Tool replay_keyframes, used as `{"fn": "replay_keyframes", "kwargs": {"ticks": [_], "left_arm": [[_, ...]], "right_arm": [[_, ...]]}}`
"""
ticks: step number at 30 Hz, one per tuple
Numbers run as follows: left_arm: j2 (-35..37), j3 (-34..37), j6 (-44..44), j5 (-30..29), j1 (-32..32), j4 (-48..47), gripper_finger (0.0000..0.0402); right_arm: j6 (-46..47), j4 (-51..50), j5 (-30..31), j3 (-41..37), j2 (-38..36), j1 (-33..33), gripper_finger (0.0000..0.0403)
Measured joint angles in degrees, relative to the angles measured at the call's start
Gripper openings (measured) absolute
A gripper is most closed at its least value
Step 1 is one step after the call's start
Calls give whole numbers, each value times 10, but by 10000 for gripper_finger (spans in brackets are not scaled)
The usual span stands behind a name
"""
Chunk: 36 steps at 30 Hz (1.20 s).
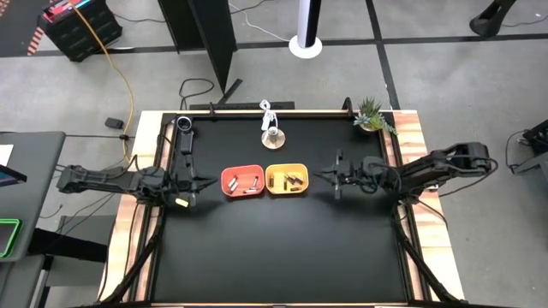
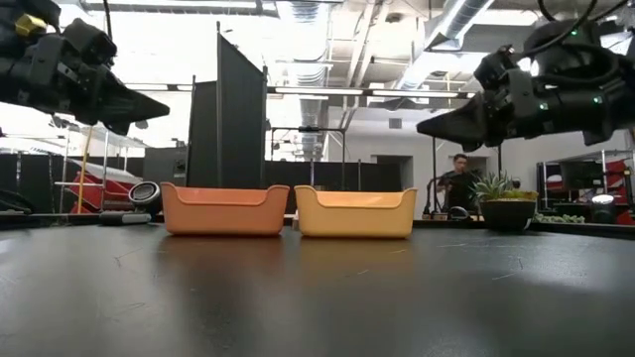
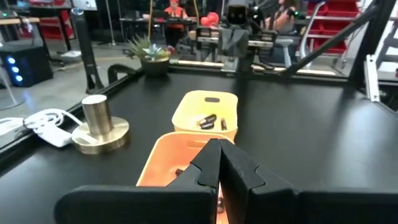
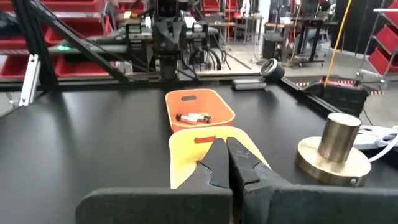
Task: Sort batteries
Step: Return to Home Position
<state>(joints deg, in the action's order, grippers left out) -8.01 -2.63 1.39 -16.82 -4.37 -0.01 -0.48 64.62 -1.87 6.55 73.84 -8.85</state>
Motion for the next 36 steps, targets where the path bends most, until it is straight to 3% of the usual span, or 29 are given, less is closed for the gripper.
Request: {"fn": "replay_keyframes", "kwargs": {"ticks": [6,16,24,36], "left_arm": [[0,0,-1,2,1,-3,1],[0,1,-7,3,1,-6,1],[0,1,-11,3,1,-10,1],[0,1,-18,3,1,-12,0]], "right_arm": [[7,97,-45,-62,2,-49,0],[35,58,-90,-62,-44,-70,0],[32,-161,-88,-62,-214,-70,0],[-14,-394,-40,-62,-453,-70,0]]}}
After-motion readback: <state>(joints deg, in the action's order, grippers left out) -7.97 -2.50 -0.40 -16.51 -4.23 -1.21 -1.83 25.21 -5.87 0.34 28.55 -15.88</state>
